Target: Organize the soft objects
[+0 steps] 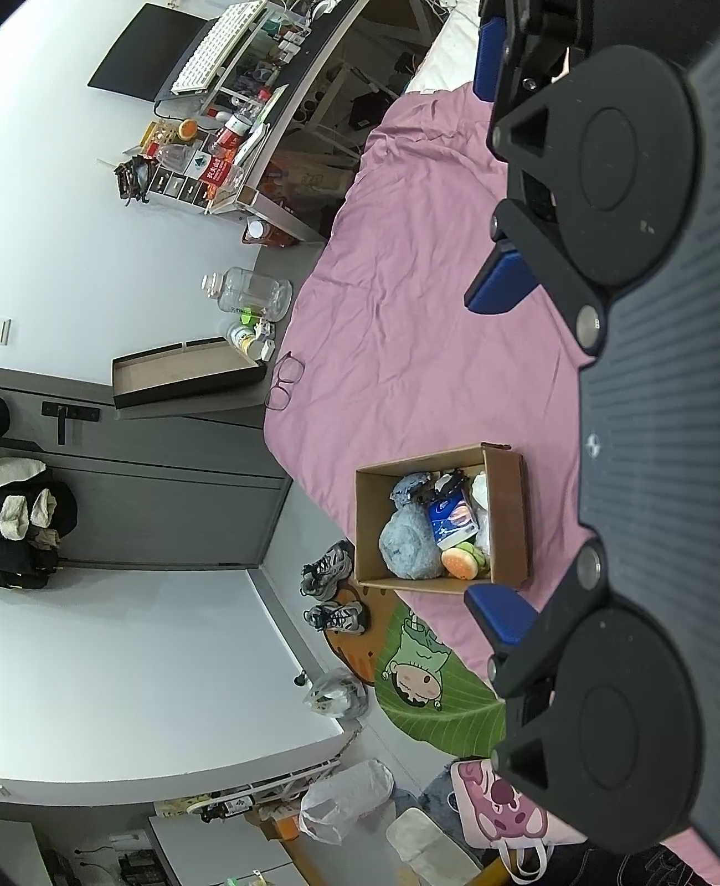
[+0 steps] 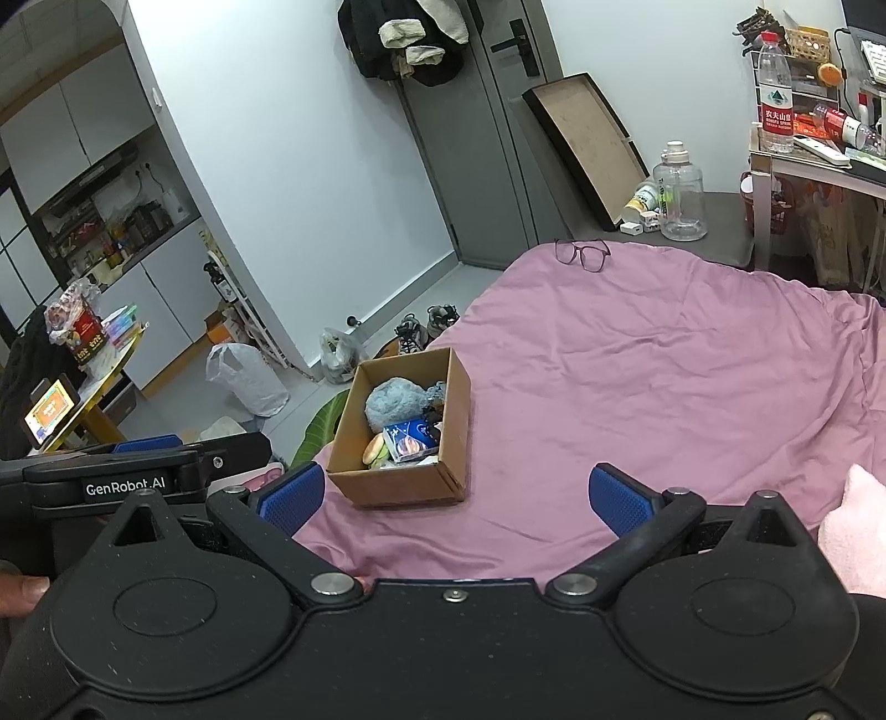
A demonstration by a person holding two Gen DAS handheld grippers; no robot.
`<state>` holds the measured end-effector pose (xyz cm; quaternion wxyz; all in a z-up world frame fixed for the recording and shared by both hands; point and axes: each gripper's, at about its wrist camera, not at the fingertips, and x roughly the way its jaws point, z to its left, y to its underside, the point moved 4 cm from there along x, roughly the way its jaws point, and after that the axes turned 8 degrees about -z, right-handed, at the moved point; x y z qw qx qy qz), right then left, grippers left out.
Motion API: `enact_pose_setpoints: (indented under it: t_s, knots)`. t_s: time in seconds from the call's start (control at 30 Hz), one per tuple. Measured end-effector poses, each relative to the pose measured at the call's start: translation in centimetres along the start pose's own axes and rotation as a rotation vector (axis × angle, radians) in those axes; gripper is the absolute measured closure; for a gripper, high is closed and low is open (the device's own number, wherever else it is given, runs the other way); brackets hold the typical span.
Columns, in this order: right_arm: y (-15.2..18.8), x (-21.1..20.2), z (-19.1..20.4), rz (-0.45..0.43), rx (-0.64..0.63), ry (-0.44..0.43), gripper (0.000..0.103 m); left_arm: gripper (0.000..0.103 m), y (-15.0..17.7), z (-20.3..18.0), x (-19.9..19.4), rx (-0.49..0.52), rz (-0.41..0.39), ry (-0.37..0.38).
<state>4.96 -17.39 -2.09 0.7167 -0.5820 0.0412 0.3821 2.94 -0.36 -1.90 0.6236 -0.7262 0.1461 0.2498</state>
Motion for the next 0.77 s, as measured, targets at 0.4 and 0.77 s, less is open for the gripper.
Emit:
enact_pose_setpoints:
  t_s: [0.4,0.77]
  knots:
    - [0.10,-0.02,-0.17,0.001,0.007,-0.002,0.000,0.000,0.09,-0.02,-0.13,-0.004,-0.005,0.008]
    - [0.18,0.07,-0.39,0.006,0.020,-0.022,0.000,0.000,0.10,0.21,-0.25,-0.004,-0.013,0.003]
